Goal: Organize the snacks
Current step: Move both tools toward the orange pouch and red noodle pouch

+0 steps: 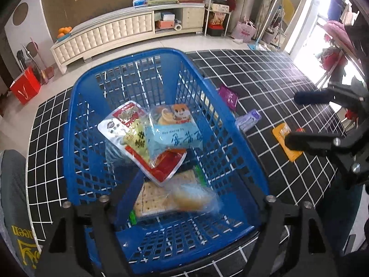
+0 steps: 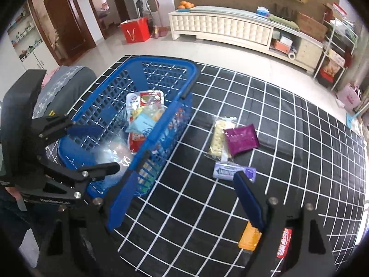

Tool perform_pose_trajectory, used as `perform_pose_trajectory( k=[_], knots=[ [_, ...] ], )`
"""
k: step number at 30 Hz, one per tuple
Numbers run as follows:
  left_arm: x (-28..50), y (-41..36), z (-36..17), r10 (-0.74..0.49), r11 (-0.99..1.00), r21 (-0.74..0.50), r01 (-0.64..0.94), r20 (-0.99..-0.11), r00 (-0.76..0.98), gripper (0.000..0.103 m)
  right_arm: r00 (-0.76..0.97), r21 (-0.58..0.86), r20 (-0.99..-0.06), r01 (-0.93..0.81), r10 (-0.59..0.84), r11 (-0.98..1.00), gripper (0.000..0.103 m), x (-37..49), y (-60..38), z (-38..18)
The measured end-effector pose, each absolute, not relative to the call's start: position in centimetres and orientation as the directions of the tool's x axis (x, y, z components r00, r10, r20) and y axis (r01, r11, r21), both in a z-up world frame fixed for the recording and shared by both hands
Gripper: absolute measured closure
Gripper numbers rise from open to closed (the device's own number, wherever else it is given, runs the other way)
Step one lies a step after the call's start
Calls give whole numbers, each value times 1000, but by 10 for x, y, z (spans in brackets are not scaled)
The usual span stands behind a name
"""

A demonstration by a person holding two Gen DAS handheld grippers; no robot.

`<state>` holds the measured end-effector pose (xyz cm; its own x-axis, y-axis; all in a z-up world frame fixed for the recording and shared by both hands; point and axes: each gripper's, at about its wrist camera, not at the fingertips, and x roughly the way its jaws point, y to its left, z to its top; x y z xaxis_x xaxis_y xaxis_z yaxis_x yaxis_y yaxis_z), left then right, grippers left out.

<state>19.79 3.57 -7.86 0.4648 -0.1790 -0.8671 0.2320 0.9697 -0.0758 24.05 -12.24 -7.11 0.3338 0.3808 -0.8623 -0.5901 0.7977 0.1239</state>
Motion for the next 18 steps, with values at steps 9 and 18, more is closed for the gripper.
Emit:
perform_pose_trajectory(
  k=[9, 18],
  knots=[
    [200, 32, -61, -138, 977, -36, 209, -856, 498, 25, 349, 146, -851, -559, 391, 816, 15, 246, -139, -67],
    [207, 39, -46, -127, 986, -47, 161, -840, 527, 25, 354, 167, -846, -534, 399, 829, 15, 257, -152, -65]
  ],
)
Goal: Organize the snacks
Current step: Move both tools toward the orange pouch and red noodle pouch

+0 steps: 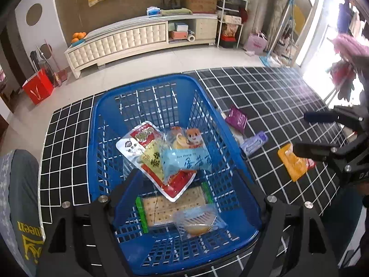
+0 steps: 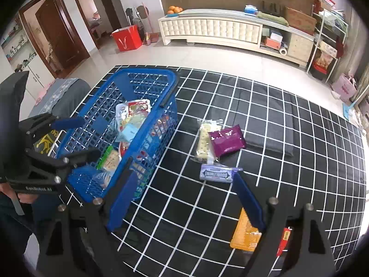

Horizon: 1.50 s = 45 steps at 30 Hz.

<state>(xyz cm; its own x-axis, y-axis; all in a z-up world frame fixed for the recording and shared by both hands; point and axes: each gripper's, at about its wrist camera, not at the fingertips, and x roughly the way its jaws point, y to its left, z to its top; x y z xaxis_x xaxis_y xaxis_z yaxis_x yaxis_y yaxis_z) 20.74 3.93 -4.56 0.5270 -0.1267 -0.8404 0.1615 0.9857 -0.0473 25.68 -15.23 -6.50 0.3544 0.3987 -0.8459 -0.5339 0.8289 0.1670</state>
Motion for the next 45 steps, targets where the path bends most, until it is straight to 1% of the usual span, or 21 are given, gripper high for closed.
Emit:
perform_pose_trajectory(
  k=[7, 12, 14, 17, 22, 32, 36, 41, 45],
  knots=[
    [210, 15, -36, -176, 978, -83, 193, -829, 532, 25, 356, 150, -871, -464, 338, 873, 15, 261, -181, -72],
    [207, -22, -31, -184, 967, -53, 249, -821, 541, 25, 344, 153, -889, -400, 303, 904, 15, 261, -211, -82],
    [207, -36, -32, -204, 962, -65, 267, -819, 536, 25, 338, 149, -897, -378, 286, 914, 15, 259, -223, -87],
    [208, -56, -38, -230, 952, -83, 293, -826, 514, 25, 325, 142, -911, -327, 253, 934, 15, 257, -246, -100],
    [206, -87, -49, -246, 942, -88, 325, -840, 483, 25, 300, 166, -921, -277, 249, 946, 15, 253, -276, -113],
    [209, -139, -77, -233, 933, -78, 353, -876, 423, 25, 261, 169, -940, -209, 221, 963, 15, 251, -323, -142],
    [219, -155, -95, -231, 940, -106, 324, -897, 377, 25, 260, 162, -943, -189, 209, 968, 15, 248, -341, -149],
    [231, -171, -120, -221, 961, -146, 233, -915, 337, 25, 263, 156, -945, -166, 196, 974, 15, 248, -362, -154],
    [237, -188, -136, -229, 962, -169, 215, -929, 291, 25, 271, 163, -941, -158, 201, 974, 15, 252, -374, -153]
  ],
)
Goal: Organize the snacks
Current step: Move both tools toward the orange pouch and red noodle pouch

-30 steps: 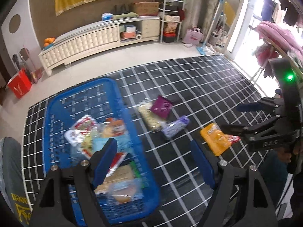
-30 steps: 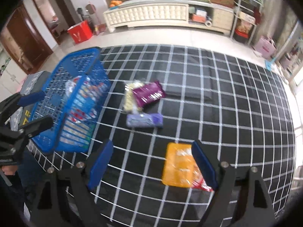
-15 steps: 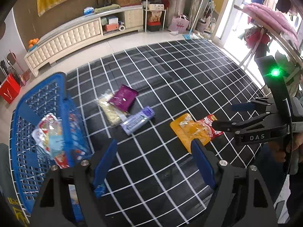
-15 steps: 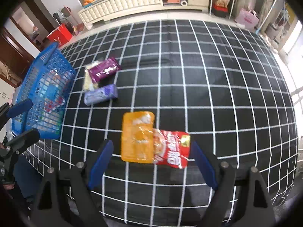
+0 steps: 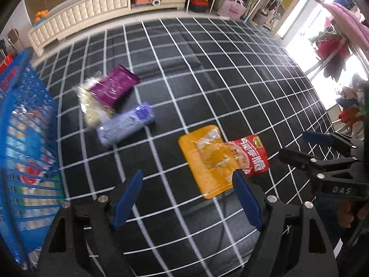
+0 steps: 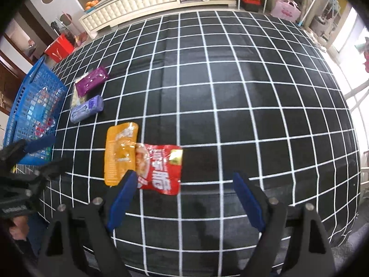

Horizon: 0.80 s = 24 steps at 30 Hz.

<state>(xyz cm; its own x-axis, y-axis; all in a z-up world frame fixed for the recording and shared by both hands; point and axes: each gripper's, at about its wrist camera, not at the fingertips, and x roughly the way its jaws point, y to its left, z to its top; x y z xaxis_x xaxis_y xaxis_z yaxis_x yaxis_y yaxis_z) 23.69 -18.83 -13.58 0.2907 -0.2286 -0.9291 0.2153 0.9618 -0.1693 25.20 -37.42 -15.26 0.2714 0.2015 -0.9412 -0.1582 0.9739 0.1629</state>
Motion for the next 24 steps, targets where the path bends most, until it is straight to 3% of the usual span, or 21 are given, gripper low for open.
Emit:
perform_pose_trajectory(
  k=[20, 24],
  knots=[
    [265, -241, -194, -105, 989, -73, 127, -959, 262, 25, 279, 161, -939, -151, 199, 975, 15, 257, -404, -169],
    [269, -250, -198, -93, 989, -60, 134, -963, 251, 16, 276, 160, -941, -147, 196, 976, 15, 259, -404, -169]
  ],
)
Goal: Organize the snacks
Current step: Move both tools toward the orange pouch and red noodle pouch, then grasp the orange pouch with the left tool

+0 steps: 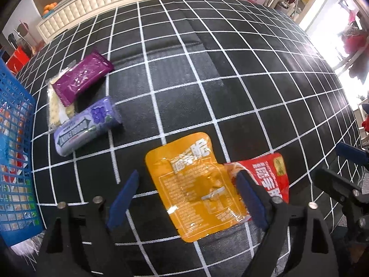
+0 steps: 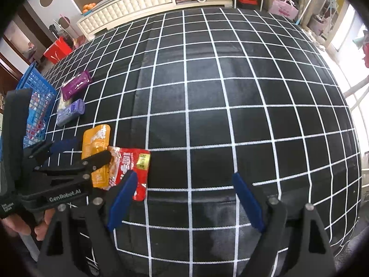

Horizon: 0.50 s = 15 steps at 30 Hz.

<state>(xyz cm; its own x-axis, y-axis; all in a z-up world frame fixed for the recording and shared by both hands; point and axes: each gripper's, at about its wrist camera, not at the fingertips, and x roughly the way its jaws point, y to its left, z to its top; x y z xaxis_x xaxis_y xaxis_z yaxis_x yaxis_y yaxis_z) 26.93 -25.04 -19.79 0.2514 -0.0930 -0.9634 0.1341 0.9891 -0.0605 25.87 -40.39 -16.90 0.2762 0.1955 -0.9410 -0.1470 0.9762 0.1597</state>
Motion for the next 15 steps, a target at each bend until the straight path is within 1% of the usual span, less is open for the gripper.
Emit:
perform_pose_trajectory(
  k=[2, 5, 6, 8, 10, 11, 13, 15],
  knots=[
    [271, -256, -201, -52, 991, -17, 134, -964, 259, 15, 276, 159, -942, -143, 193, 977, 15, 259, -404, -169],
    [266, -253, -202, -44, 994, -14, 109, -960, 275, 16, 275, 153, -943, -145, 188, 978, 15, 258, -403, -168],
    [264, -251, -201, -45, 994, -16, 107, -959, 279, 19, 275, 149, -944, -145, 184, 978, 15, 258, -402, -168],
    [260, -247, -199, -47, 993, -15, 113, -957, 288, 28, 271, 147, -946, -138, 180, 980, 15, 258, -402, -168],
    [257, -240, -197, -50, 993, -17, 114, -955, 293, 46, 264, 156, -946, -130, 186, 979, 15, 258, -402, -169],
    [256, -238, -196, -53, 993, -18, 119, -955, 291, 49, 258, 164, -947, -123, 191, 979, 15, 258, -401, -171],
    [255, -235, -194, -61, 989, -20, 146, -957, 284, 63, 248, 172, -948, -121, 198, 978, 15, 257, -397, -172],
    [257, -225, -192, -96, 987, -55, 154, -958, 271, 68, 238, 174, -950, -128, 200, 977, 15, 257, -389, -173]
  ],
)
